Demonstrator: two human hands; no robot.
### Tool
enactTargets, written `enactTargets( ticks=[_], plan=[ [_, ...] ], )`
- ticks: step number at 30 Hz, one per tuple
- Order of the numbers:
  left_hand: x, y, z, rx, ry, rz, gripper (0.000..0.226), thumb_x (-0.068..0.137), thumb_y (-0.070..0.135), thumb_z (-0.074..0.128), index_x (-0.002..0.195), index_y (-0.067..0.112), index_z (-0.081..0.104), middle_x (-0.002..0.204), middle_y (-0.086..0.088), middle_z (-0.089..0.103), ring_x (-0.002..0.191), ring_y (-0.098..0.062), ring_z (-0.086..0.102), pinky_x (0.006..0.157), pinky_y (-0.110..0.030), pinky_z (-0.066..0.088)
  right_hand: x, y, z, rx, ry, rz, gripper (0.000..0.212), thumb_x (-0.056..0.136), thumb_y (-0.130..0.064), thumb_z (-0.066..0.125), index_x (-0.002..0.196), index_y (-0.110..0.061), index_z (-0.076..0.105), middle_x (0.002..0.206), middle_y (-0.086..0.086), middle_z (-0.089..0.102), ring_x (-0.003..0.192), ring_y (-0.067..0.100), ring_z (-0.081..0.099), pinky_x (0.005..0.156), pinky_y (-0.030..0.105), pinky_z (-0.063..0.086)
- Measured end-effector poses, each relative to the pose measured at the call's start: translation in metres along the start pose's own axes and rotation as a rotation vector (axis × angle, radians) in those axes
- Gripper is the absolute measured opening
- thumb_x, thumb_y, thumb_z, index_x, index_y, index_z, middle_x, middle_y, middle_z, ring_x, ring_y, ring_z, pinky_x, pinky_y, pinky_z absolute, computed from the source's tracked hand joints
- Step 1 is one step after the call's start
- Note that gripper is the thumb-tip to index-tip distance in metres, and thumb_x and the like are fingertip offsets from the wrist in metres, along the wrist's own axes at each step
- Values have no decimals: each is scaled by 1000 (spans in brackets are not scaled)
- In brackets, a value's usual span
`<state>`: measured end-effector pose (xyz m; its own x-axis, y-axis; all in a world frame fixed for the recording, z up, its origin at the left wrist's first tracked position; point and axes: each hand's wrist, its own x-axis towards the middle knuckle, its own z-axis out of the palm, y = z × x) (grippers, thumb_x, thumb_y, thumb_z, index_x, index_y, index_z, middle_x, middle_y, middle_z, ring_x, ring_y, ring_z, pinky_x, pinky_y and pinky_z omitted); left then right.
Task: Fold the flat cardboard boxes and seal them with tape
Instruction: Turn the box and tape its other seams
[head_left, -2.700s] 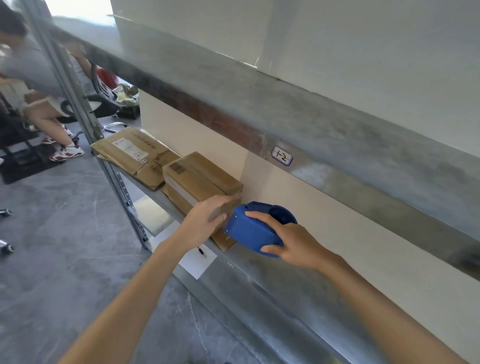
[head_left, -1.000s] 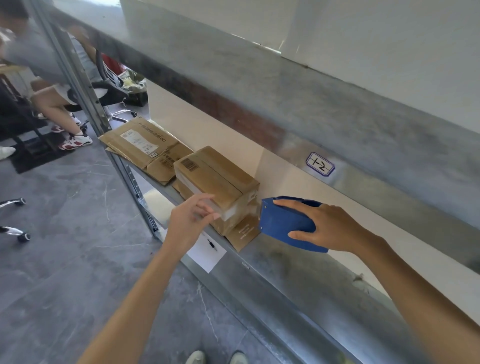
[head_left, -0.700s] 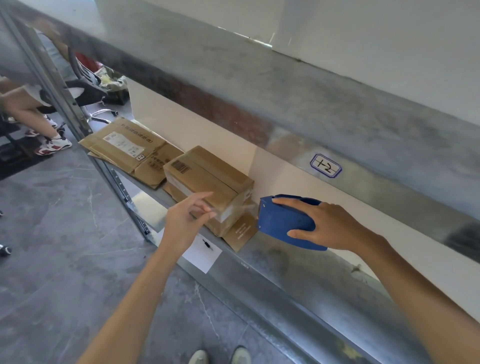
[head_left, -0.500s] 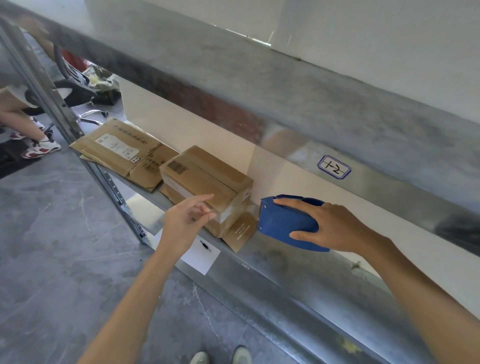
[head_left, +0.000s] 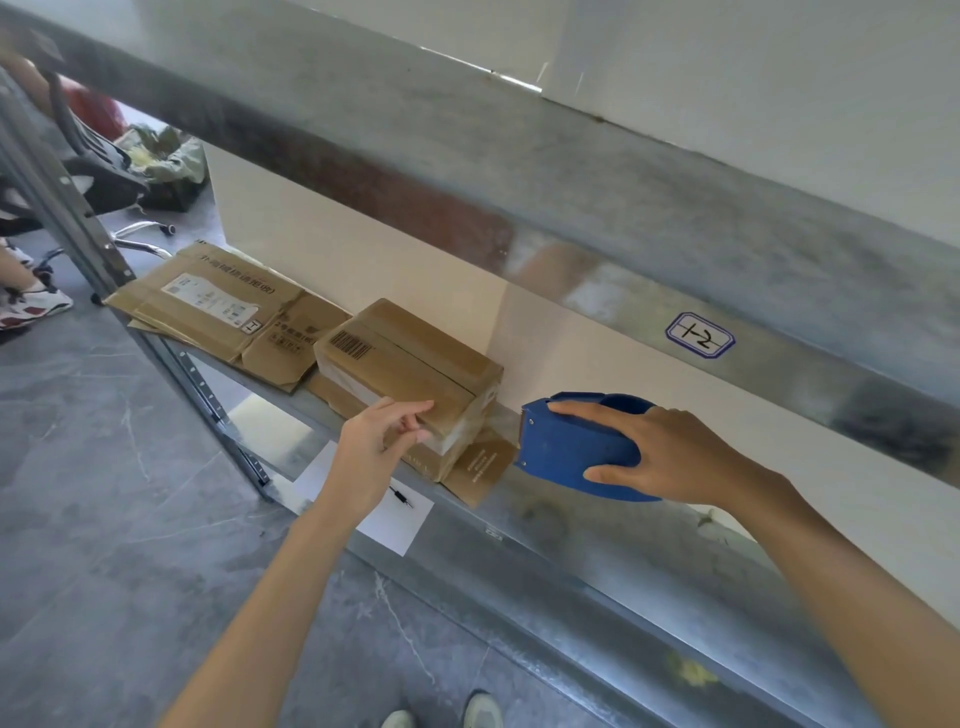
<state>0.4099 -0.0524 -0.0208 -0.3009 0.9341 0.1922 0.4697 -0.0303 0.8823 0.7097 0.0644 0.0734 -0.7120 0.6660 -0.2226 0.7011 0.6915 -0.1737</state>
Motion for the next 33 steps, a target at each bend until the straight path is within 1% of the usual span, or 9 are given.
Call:
enactTargets(
  ticks=[5,11,14,17,22,27,30,31,33],
  plan=[
    [1,-6,2,14,35,45,30,88,6,71,115,18,72,87,2,64,84,-5,60,79,-7,44,6,-1,0,-10,24,13,77,88,-58,56,133,-80,-3,104,-13,68,70,15,57,65,26,44],
    [-4,-13,18,67,175,145,29,89,4,70,117,14,72,94,6,62,86,-8,60,77,-8,45,6,-3,7,17,29,38,77,88,-58,57,133,-80,-2,104,-14,68,68,12,52,66,27,42],
    [-5,-20,25,41,208,167,31,90,3,69,117,16,71,102,3,53,83,-12,61,81,-10,46,7,-5,11,18,45,51,77,89,-57,57,134,-78,-2,108,-14,68,74,16,57,69,28,43],
    [-3,-28,27,43,240,192,31,89,3,70,115,19,70,115,5,38,80,-18,63,86,-10,45,7,-7,14,12,61,56,78,89,-57,56,132,-79,-6,100,-12,69,68,13,51,67,26,39],
    [-1,-34,25,202,220,230,20,94,18,65,113,18,71,131,1,41,82,-18,60,82,-36,53,9,-7,17,36,72,68,78,89,-55,57,135,-77,-2,98,-11,68,69,13,53,70,28,46],
    [5,-39,18,461,293,253,17,91,44,65,106,37,70,126,3,49,103,-26,45,86,-27,25,12,-4,20,35,77,69,77,88,-57,57,135,-78,1,81,-16,61,60,0,47,62,21,38],
    [17,-45,8,436,239,332,20,88,48,62,101,37,71,134,5,53,129,-30,39,106,-42,24,16,-3,20,52,66,73,76,87,-58,58,135,-78,3,83,-18,61,62,-1,48,61,19,37],
    [22,-46,4,393,188,376,19,88,45,62,100,34,71,135,7,55,138,-29,36,115,-49,17,17,-2,20,55,62,72,76,87,-58,58,135,-78,3,87,-19,63,62,0,49,61,20,38],
    [29,-48,-2,284,79,424,17,89,40,64,99,28,72,131,12,60,143,-20,37,121,-54,2,19,-2,19,46,53,70,77,87,-57,59,135,-78,2,95,-21,62,63,-1,47,64,24,39]
  ],
)
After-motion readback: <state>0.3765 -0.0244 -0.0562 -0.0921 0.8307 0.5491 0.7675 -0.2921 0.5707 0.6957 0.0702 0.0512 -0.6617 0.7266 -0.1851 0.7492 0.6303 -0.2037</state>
